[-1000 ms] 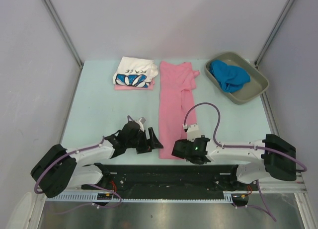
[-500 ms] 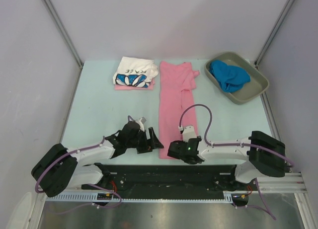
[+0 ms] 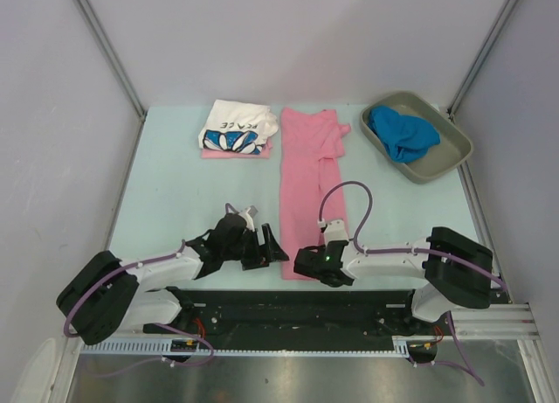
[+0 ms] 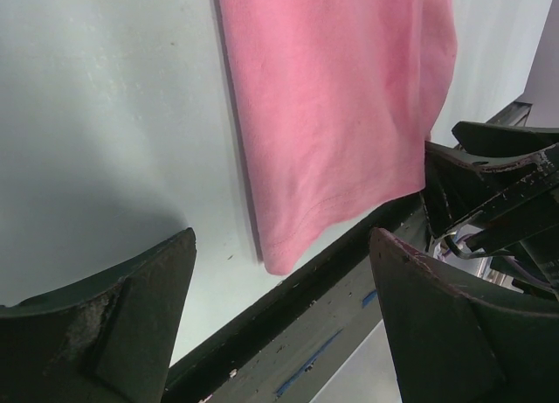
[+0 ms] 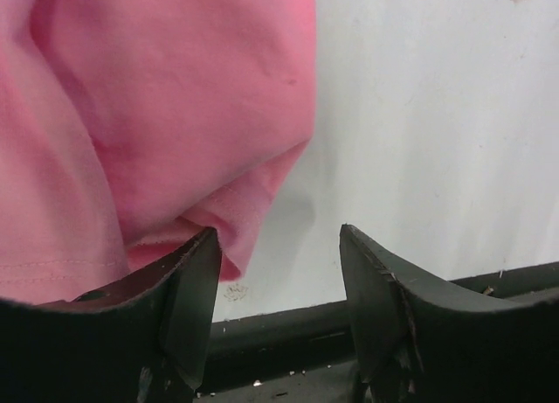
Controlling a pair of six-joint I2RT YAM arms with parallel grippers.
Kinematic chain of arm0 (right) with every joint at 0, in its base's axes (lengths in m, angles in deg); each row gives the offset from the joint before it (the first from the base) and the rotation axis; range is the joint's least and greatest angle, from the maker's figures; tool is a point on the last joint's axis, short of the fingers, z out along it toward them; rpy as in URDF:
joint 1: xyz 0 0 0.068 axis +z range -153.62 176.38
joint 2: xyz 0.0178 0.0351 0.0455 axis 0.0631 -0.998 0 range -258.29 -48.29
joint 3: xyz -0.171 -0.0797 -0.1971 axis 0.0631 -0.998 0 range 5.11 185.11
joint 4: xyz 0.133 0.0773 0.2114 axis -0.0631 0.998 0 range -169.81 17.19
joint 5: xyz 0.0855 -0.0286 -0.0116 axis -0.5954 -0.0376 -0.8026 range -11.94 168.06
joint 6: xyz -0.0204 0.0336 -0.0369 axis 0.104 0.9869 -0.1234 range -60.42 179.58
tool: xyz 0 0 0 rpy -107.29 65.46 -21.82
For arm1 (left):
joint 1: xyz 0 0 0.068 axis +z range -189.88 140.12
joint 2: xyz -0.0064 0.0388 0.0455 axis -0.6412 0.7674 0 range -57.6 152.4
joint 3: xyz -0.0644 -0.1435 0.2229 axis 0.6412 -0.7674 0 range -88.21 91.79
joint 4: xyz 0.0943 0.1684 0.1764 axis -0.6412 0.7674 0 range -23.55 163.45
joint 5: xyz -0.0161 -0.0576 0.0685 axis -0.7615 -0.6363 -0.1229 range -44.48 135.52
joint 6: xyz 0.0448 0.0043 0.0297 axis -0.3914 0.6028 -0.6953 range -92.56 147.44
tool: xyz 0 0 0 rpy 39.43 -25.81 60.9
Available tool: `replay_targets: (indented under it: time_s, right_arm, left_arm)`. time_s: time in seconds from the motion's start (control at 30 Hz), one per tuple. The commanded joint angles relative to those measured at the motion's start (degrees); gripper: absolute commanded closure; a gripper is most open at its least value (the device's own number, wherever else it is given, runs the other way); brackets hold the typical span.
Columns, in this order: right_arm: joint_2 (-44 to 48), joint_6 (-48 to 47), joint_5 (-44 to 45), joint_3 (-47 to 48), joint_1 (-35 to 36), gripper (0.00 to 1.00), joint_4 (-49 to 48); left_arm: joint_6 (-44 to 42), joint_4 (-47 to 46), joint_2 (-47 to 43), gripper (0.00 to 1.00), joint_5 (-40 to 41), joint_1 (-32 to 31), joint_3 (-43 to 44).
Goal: Fold and stack the t-shirts
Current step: Fold the tshirt
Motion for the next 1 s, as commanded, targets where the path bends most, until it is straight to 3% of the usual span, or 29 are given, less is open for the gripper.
replay_targets:
  time_s: [0.0, 0.2, 0.23, 0.27, 0.53, 0.73, 0.97]
  right_arm:
    - [0.4, 4.8, 3.3, 1.0, 1.8, 0.40, 5.7]
    - [1.2, 9.7, 2.7, 1.0, 5.1, 0.50, 9.3]
    - [1.3, 10.8, 2.5, 1.0, 5.5, 0.59, 9.5]
    - [1.4, 11.6, 2.4, 1.0, 6.1, 0.60, 10.0]
    - [2.1, 17.2, 2.3, 1.0, 9.4, 0.61, 14.4]
    - [7.9, 17.2, 3.2, 0.9, 9.6, 0.54, 13.7]
    - [8.6, 16.4, 3.7, 2.5, 9.0, 0.53, 13.7]
  left_arm:
    - [-1.8, 3.1, 1.5, 0.12, 1.1, -0.3, -1.8]
    - [-1.7, 2.5, 2.0, 0.12, -0.1, -0.3, -1.0]
    - [-1.7, 2.4, 2.2, 0.13, -0.4, -0.3, -0.9]
    - [-1.6, 2.4, 2.0, 0.14, -0.8, -0.3, -0.8]
    - [-1.2, 3.8, -1.1, 0.14, -1.2, -2.1, 2.3]
    - [-1.0, 5.7, -4.6, 0.14, -0.4, -4.2, 7.5]
    - [0.8, -4.3, 1.3, 0.15, -2.9, -6.0, 10.5]
